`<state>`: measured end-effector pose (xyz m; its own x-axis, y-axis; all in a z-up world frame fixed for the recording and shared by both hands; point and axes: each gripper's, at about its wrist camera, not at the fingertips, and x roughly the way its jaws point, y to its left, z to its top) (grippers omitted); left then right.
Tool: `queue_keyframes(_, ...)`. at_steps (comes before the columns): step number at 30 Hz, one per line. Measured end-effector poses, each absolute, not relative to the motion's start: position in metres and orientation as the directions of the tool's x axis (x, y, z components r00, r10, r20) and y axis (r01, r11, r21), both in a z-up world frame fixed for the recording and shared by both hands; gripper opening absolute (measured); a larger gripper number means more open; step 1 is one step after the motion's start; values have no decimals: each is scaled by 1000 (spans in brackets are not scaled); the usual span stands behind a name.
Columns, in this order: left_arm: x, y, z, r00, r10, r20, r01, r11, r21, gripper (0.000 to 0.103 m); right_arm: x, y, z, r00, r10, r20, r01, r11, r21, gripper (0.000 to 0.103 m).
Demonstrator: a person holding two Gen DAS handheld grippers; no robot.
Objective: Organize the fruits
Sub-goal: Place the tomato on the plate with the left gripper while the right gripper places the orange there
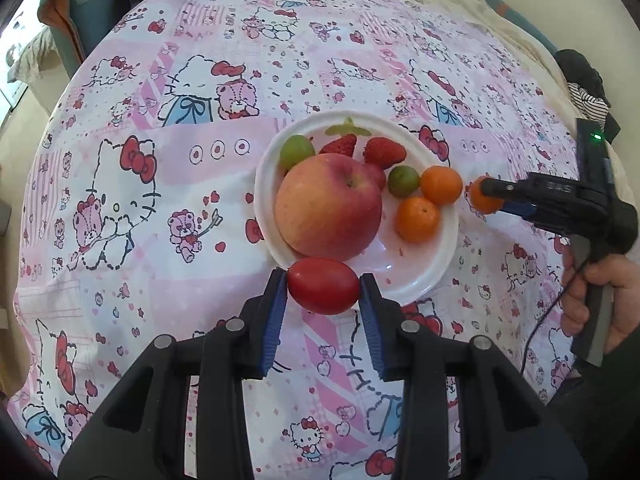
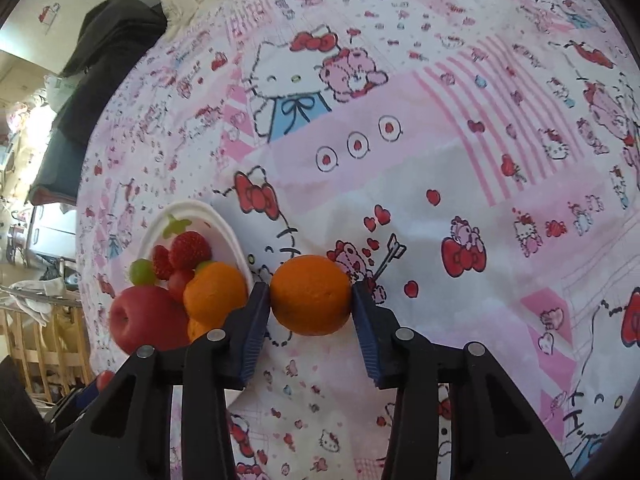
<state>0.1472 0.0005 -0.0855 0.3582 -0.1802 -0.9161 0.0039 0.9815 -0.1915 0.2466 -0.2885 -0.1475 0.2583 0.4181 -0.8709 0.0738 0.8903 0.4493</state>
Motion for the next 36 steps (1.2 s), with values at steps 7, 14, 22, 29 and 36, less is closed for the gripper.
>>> queue_keyframes(7, 143, 12, -82, 384, -157, -910, -27, 983, -181, 33, 229, -281, -118, 315, 474, -822, 10, 865, 502, 44)
queue_keyframes(14, 141, 18, -76, 406, -150, -901, -47, 982, -184, 33, 207, -242, -91, 311, 557, -770, -140, 828, 543, 44)
queue_keyframes(22, 147, 20, -73, 418, -149, -896, -55, 981, -188, 33, 205, -188, -139, 149, 562, -814, -193, 824, 533, 44)
queue_keyframes(29, 152, 25, -73, 418, -151, -896, -70, 978, -197, 33, 204, -171, -163, 65, 546, -835, -189, 829, 527, 46)
queue_keyframes(36, 156, 20, -73, 420, -161, -893, -56, 978, -203, 33, 204, -176, -161, 71, 570, -819, -172, 816, 552, 70)
